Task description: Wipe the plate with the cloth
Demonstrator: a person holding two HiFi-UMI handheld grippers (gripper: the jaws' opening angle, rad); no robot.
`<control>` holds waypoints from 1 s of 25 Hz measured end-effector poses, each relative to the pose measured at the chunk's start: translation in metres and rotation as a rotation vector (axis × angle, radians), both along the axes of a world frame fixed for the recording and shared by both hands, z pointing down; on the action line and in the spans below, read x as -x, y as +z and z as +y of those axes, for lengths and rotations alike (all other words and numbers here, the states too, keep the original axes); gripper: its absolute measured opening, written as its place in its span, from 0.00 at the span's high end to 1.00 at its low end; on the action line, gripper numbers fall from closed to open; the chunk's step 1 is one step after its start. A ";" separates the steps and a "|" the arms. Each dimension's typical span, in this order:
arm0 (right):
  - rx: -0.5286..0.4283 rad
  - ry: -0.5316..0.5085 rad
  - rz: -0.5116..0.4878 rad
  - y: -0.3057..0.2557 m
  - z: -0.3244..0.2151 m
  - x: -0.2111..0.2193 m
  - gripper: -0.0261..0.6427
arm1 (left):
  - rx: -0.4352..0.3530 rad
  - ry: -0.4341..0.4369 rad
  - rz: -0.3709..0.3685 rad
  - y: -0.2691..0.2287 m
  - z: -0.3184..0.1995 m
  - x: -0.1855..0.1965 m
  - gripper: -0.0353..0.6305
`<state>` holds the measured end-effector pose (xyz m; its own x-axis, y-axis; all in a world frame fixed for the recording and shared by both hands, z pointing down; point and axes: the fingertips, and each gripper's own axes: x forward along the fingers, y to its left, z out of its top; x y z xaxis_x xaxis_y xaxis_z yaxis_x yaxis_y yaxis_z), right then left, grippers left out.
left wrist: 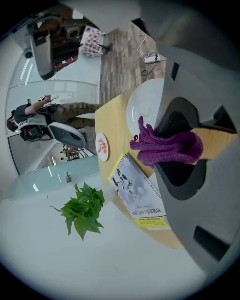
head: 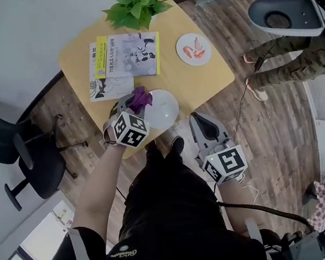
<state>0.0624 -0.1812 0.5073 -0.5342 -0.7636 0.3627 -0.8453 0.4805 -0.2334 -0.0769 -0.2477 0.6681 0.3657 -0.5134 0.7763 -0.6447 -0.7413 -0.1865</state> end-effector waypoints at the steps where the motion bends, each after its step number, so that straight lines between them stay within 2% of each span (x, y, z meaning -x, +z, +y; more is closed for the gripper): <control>1: 0.000 0.005 -0.001 0.000 0.000 -0.002 0.95 | 0.001 0.007 -0.007 0.002 0.002 0.000 0.76; 8: 0.011 0.001 -0.006 0.001 0.002 -0.006 0.95 | -0.018 0.045 -0.043 -0.006 0.013 -0.003 0.76; 13: 0.028 -0.011 -0.014 0.006 0.006 -0.003 0.95 | -0.042 0.124 -0.103 -0.007 0.031 -0.014 0.76; 25: 0.022 -0.011 -0.021 0.003 0.007 -0.005 0.95 | -0.004 0.264 -0.160 -0.006 0.073 -0.028 0.76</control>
<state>0.0670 -0.1741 0.5102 -0.5498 -0.7498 0.3682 -0.8351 0.4839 -0.2617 -0.0486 -0.1743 0.6619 0.3605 -0.4205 0.8326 -0.3925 -0.8781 -0.2736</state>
